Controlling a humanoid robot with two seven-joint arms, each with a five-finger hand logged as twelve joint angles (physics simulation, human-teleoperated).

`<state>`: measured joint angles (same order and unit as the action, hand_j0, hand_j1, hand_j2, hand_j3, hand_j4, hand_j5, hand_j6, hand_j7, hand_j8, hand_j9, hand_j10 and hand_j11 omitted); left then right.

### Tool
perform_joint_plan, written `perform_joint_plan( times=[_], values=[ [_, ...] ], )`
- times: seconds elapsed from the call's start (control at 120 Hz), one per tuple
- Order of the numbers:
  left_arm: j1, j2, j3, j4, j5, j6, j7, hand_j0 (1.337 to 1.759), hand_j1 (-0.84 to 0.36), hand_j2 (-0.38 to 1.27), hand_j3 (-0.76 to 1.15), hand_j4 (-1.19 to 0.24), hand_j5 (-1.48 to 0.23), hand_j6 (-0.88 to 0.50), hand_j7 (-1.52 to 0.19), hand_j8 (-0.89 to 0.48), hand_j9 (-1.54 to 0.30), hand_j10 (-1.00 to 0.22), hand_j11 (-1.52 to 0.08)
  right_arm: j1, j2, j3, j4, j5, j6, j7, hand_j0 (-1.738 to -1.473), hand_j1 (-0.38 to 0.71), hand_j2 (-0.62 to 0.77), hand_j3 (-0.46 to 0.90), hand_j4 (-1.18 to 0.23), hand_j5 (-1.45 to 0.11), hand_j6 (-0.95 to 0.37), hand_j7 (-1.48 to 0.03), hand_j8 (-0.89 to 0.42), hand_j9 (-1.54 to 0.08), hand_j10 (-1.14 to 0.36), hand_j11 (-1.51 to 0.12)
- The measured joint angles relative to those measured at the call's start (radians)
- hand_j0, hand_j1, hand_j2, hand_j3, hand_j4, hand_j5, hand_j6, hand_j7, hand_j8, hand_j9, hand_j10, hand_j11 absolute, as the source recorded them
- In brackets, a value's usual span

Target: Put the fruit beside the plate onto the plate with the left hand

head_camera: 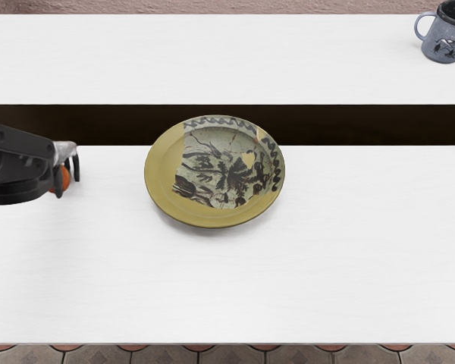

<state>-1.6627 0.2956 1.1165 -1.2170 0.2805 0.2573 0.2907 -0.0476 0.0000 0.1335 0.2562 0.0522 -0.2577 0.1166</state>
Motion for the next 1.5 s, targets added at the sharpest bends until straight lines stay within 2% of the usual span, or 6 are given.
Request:
perform_joint_plan(
  times=[0.183, 0.517, 0.617, 0.733, 1.092, 1.5],
  values=[
    [-0.009, 0.012, 0.002, -0.006, -0.007, -0.016, -0.001, 1.647, -0.36, 0.44, 0.0, -0.8, -1.12, -0.47, -1.1, -0.25, -1.1, -0.47, -1.11, 0.0, 0.0, 0.0, 0.0, 0.0, 0.0, 0.0, -1.658, -0.31, -0.01, 0.0, -0.03, -0.05, -0.03, -0.05, -0.03, -0.05, -0.03, -0.05],
    [-0.113, 0.053, 0.015, -0.036, -0.009, -0.075, 0.0, 1.646, -0.29, 0.41, 0.0, -0.82, -1.22, -0.49, -1.17, -0.3, -1.16, -0.5, -1.17, 0.0, 0.0, 0.0, 0.0, 0.0, 0.0, 0.0, -1.658, -0.31, -0.01, 0.0, -0.03, -0.05, -0.03, -0.05, -0.03, -0.05, -0.03, -0.05],
    [-0.176, 0.053, 0.015, -0.056, -0.007, -0.083, 0.0, 1.647, -0.22, 0.26, 0.0, -0.81, -1.24, -0.51, -1.17, -0.32, -1.17, -0.5, -1.18, 0.0, 0.0, 0.0, 0.0, 0.0, 0.0, 0.0, -1.658, -0.31, -0.01, 0.0, -0.03, -0.05, -0.03, -0.05, -0.03, -0.05, -0.03, -0.05],
    [-0.265, 0.05, 0.014, -0.094, -0.004, -0.088, 0.004, 1.649, -0.26, 0.4, 0.0, -0.8, -1.28, -0.51, -1.18, -0.31, -1.17, -0.51, -1.18, 0.0, 0.0, 0.0, 0.0, 0.0, 0.0, 0.0, -1.658, -0.31, -0.01, 0.0, -0.03, -0.05, -0.03, -0.05, -0.03, -0.05, -0.03, -0.05],
    [-0.396, -0.061, -0.063, -0.167, -0.001, -0.091, 0.007, 1.65, -0.31, 0.44, 0.0, -0.78, -1.33, -0.45, -1.2, -0.27, -1.18, -0.45, -1.18, 0.0, 0.0, 0.0, 0.0, 0.0, 0.0, 0.0, -1.658, -0.31, -0.01, 0.0, -0.03, -0.05, -0.03, -0.05, -0.03, -0.05, -0.03, -0.05],
    [-0.405, -0.23, -0.263, -0.179, -0.002, -0.087, 0.006, 1.652, -0.29, 0.45, 0.0, -0.79, -1.32, -0.45, -1.2, -0.34, -1.18, -0.47, -1.18, 0.0, 0.0, 0.0, 0.0, 0.0, 0.0, 0.0, -1.658, -0.31, -0.01, 0.0, -0.03, -0.05, -0.03, -0.05, -0.03, -0.05, -0.03, -0.05]
  ],
)
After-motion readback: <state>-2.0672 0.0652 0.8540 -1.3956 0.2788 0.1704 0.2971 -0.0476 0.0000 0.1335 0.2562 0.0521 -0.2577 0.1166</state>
